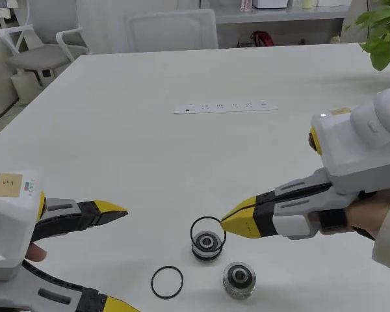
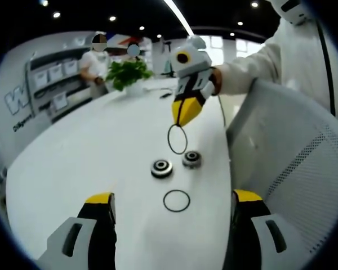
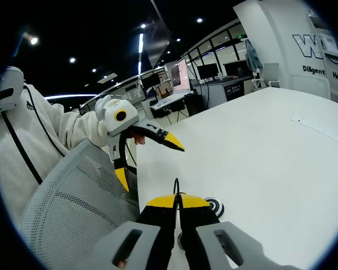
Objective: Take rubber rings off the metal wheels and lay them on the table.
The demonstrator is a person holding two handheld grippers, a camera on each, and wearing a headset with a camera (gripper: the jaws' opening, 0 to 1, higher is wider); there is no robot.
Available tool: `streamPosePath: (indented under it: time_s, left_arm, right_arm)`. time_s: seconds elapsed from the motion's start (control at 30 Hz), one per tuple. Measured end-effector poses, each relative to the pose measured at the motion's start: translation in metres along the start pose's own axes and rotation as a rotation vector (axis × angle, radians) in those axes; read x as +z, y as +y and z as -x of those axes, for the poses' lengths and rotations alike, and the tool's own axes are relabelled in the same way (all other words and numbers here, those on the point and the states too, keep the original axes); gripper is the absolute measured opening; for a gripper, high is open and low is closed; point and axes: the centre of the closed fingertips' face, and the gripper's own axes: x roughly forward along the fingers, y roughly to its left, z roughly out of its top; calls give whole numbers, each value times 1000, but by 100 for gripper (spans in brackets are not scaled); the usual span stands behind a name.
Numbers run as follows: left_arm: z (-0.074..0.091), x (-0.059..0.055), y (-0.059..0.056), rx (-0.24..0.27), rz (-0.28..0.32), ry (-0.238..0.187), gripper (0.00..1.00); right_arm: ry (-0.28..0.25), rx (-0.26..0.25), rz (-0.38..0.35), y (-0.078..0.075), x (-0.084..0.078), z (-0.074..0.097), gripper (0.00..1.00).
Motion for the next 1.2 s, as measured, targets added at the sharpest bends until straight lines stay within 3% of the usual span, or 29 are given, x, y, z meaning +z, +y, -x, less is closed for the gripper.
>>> streamPosePath:
  time_s: [0.17, 0.63, 1.2]
  left_arm:
    - [0, -7, -1, 4, 15, 7, 86]
    - [-5, -12, -6, -1, 44, 15, 86]
    - [-17, -21, -10, -19, 55, 34, 85]
  right_arm:
    - [32, 23, 4, 4, -6, -9, 0]
    - [123, 95, 14, 18, -29, -34, 0]
    - [189, 97, -16, 9, -54, -46, 0]
